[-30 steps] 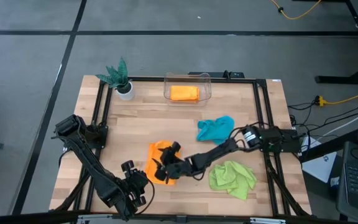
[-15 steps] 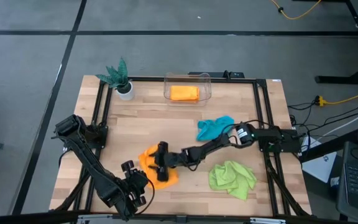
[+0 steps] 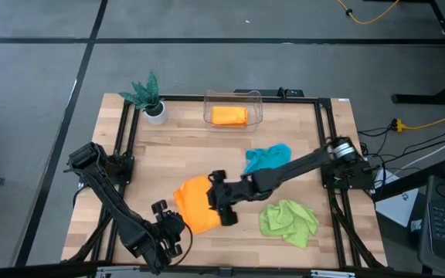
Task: Fold microfiber towels
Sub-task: Fold the orange microfiber towel
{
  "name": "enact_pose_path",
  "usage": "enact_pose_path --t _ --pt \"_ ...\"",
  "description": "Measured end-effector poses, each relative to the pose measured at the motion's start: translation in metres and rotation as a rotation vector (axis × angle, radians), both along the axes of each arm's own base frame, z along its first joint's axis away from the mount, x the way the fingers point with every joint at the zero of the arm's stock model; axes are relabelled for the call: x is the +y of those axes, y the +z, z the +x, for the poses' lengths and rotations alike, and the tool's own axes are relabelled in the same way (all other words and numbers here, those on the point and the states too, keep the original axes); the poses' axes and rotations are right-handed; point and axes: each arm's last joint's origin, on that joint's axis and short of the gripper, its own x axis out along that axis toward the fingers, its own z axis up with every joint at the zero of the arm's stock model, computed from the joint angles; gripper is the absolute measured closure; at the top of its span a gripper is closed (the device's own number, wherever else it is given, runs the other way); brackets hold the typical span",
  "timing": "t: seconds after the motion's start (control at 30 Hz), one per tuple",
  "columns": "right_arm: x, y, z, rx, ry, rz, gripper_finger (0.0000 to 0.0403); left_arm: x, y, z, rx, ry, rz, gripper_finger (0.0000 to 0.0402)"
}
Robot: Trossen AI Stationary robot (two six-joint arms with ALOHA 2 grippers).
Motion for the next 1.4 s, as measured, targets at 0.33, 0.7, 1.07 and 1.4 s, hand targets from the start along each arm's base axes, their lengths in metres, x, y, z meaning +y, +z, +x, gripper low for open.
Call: enact_pose_path --t 0.33,0.7,1.07,1.4 --pt "0.042 -0.010 -0.032 0.091 0.192 0.031 0.0147 -0.029 -0.033 0.028 -0.062 -0.232 0.001 0.0234" --pt "0.050 -0.060 -0.047 -0.072 0.207 0.110 0.0147 -0.018 -0.062 0.049 0.022 -0.199 0.013 0.0234" --pt "0.053 -0.095 -0.036 -0.050 0.214 0.045 0.0147 -0.011 -0.068 0.050 0.100 -0.184 0.014 0.0234" --pt "0.049 -0.108 -0.040 0.047 0.165 0.006 0.0147 -0.010 -0.100 0.057 0.169 -0.158 0.026 0.0234"
